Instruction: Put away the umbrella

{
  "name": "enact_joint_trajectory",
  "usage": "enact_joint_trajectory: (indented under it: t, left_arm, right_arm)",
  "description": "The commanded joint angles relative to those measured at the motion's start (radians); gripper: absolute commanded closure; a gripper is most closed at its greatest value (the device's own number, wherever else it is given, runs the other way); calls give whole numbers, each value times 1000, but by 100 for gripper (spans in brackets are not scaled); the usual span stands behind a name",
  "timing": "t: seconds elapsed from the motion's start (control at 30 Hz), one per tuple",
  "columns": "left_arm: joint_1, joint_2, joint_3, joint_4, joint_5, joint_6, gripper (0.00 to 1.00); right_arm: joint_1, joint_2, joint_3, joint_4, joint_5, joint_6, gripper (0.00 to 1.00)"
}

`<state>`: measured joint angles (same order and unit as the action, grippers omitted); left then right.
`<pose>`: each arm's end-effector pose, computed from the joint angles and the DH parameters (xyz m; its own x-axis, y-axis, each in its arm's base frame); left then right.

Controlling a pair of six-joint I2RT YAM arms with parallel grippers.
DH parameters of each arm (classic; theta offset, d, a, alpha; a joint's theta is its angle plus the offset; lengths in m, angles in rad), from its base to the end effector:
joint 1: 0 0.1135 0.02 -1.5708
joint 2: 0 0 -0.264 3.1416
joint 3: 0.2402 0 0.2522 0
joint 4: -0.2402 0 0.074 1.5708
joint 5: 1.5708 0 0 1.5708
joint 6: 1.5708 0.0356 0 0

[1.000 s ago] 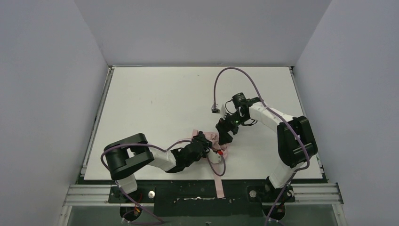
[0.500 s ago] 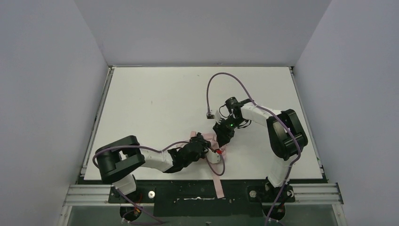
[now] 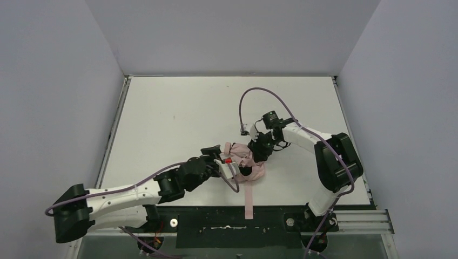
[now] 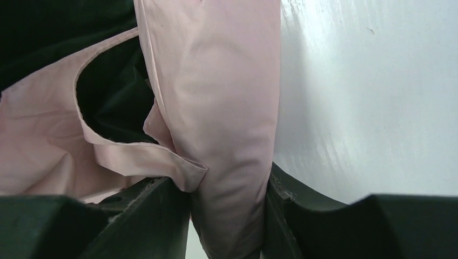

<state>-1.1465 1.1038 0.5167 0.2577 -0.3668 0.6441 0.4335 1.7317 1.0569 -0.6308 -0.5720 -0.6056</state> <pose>0.1104 -0.2133 0.2288 0.3205 0.6522 -0.6870 0.6485 0.3776 0.6610 0.2808 0.1512 0.1676 -0.4457 -0.7337 -0.5129 -0.8948 0.3476 0.2803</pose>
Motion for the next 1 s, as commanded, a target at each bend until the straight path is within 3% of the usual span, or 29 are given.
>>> enact_joint_trajectory:
  t: [0.0, 0.23, 0.57, 0.87, 0.97]
  left_arm:
    - [23, -228, -10, -145, 58, -198, 43]
    - [222, -303, 20, -213, 230, -378, 38]
    - [308, -68, 144, -241, 494, -349, 35]
    - [385, 164, 265, -272, 750, -351, 30]
    - [421, 252, 307, -306, 899, -350, 30]
  right_arm:
    - [16, -86, -114, 173, 127, -82, 82]
    - [99, -294, -364, 430, 157, -291, 86]
    - [242, -429, -640, 808, 317, -433, 88]
    - [342, -414, -675, 824, 417, -497, 89]
    - [349, -424, -680, 819, 427, -507, 89]
